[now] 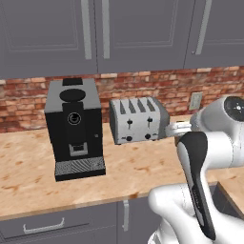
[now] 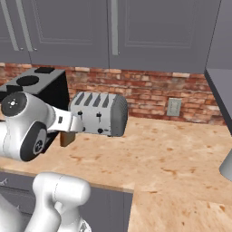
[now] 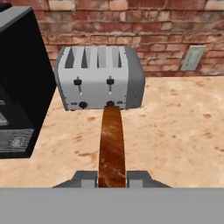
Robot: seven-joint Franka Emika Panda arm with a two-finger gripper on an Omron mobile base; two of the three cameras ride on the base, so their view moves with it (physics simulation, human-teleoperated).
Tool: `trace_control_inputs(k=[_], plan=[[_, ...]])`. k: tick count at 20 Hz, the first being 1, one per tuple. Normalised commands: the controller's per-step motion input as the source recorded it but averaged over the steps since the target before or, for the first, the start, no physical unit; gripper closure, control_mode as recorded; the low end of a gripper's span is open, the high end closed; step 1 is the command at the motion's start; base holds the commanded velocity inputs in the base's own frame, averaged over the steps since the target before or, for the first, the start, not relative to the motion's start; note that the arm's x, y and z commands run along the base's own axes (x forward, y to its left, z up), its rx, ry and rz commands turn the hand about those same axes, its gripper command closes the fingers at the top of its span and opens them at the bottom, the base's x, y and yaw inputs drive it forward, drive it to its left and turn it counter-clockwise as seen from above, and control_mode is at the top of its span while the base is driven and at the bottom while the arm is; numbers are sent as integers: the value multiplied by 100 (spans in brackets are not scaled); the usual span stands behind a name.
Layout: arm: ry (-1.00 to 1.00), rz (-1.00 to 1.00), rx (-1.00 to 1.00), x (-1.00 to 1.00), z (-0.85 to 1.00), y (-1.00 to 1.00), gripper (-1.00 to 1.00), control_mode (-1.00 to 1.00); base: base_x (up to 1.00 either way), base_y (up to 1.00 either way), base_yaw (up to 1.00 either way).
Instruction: Start the toaster. Once the lever pops up, take the bread to the plate on the dining counter.
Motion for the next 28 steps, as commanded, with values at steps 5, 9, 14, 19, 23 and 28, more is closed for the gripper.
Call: trace_control_inputs(k=[5,9,14,19,23,28], plan=[[-9,0,0,-24,0,0,100,-100,0,0,0],[-17,0,0,-11,0,0,100,-100,0,0,0],[-8,0,0,-16,0,0,100,-100,0,0,0],[0,0,0,-16,0,0,100,100,-13,0,0],[0,0,0,0,0,0,100,100,-38,12,1],[0,0,0,0,0,0,100,100,-44,40,27]])
